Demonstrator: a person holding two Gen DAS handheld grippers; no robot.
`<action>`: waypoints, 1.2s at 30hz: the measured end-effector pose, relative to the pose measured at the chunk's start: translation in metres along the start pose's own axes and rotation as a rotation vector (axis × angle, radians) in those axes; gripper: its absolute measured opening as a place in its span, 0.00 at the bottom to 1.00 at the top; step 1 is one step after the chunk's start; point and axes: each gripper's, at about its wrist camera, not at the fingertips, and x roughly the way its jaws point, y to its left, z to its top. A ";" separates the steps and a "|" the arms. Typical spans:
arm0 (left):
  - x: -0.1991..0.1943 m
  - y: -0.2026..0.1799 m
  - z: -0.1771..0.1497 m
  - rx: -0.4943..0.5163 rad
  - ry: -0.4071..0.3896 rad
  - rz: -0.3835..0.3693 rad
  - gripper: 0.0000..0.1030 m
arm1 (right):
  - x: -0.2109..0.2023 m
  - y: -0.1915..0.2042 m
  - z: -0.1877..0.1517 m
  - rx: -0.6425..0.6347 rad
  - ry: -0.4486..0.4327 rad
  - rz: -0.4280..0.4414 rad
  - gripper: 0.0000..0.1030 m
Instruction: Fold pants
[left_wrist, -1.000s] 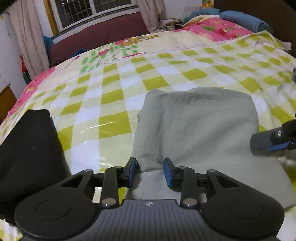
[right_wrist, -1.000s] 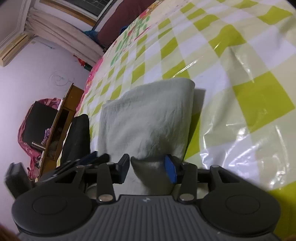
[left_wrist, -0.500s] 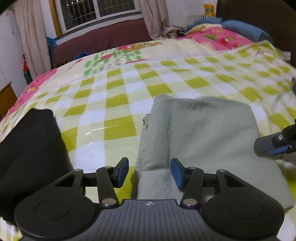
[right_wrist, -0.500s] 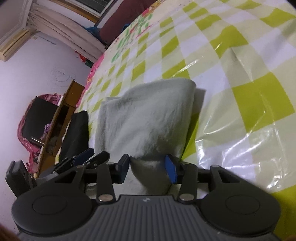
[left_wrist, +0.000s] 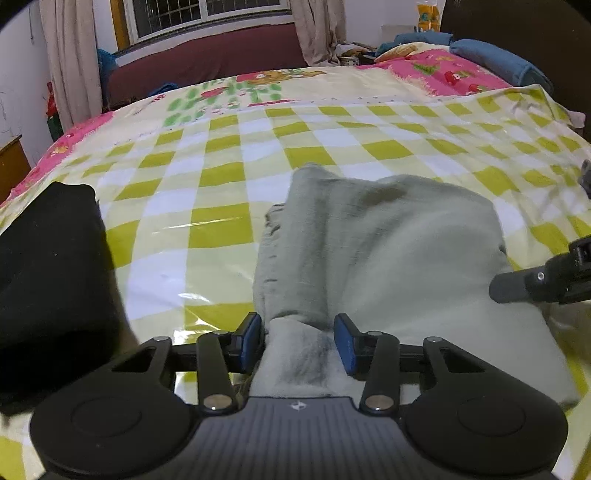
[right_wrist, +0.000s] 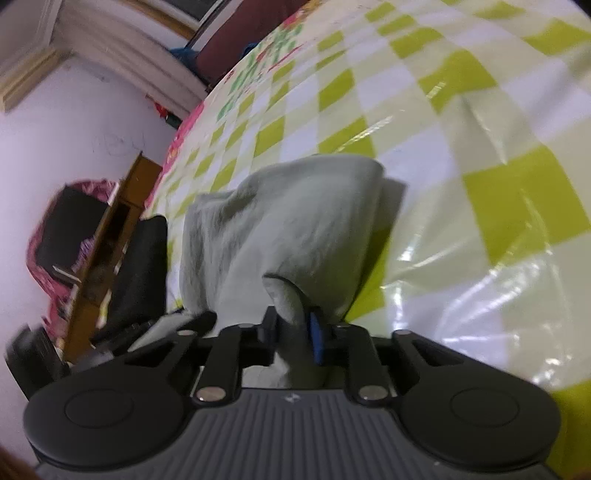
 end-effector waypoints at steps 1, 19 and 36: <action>-0.003 -0.003 -0.001 -0.006 -0.002 -0.014 0.54 | -0.003 -0.001 0.001 -0.002 0.000 -0.006 0.14; -0.070 -0.040 -0.005 0.072 -0.108 0.016 0.59 | -0.090 0.026 0.003 -0.259 -0.178 -0.221 0.20; 0.004 -0.051 0.036 0.110 -0.109 0.019 0.62 | -0.025 0.030 0.021 -0.315 -0.140 -0.256 0.20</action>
